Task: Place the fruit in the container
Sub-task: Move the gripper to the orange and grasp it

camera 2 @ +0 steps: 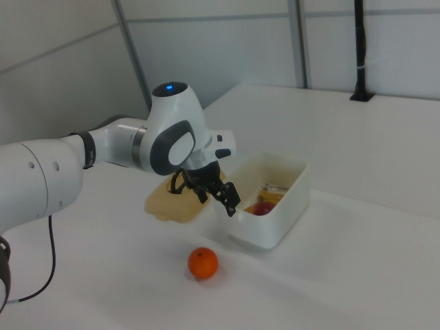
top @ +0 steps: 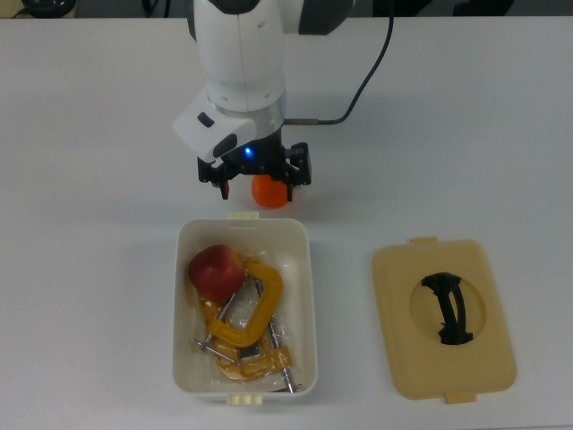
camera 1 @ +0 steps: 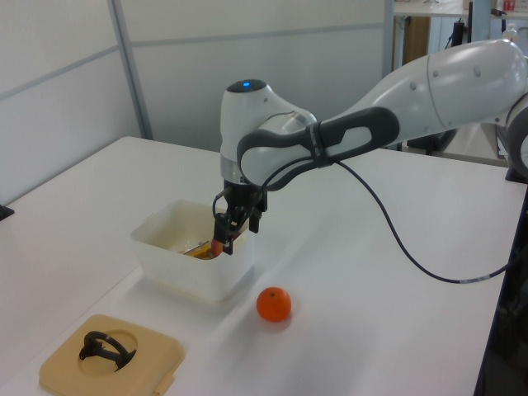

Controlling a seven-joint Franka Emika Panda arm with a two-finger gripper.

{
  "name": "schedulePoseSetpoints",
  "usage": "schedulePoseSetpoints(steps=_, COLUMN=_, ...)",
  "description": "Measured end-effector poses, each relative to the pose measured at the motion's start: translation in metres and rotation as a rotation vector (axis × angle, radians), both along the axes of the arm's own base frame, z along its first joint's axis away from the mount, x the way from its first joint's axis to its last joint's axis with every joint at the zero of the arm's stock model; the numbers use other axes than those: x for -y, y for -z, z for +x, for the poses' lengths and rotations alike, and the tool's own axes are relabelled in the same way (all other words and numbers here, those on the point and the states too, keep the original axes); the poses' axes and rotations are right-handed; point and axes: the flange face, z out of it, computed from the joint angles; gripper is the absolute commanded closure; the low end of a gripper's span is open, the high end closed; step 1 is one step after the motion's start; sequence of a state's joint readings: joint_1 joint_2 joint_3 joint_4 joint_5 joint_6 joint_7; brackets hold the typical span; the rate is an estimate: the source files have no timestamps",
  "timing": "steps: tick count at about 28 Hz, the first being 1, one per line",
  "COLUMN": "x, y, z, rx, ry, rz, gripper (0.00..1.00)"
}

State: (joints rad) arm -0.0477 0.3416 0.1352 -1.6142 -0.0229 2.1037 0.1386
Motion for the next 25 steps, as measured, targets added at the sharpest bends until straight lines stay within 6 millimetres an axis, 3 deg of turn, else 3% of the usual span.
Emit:
schedulePoseSetpoints(steps=4, x=0.0, y=0.01, z=-0.007, rx=-0.037, ry=-0.035, rz=-0.005, gripper=0.0)
schedulePoseSetpoints(steps=13, x=-0.025, y=0.094, z=-0.031, rx=-0.19, ry=-0.165, rz=-0.089, gripper=0.0)
schedulePoseSetpoints(steps=19, x=-0.04, y=0.115, z=-0.039, rx=-0.225, ry=-0.214, rz=-0.128, gripper=0.02)
schedulePoseSetpoints(steps=24, x=-0.039, y=0.123, z=-0.042, rx=-0.241, ry=-0.218, rz=-0.133, gripper=0.55)
schedulePoseSetpoints(steps=25, x=-0.039, y=0.124, z=-0.043, rx=-0.244, ry=-0.218, rz=-0.133, gripper=0.6)
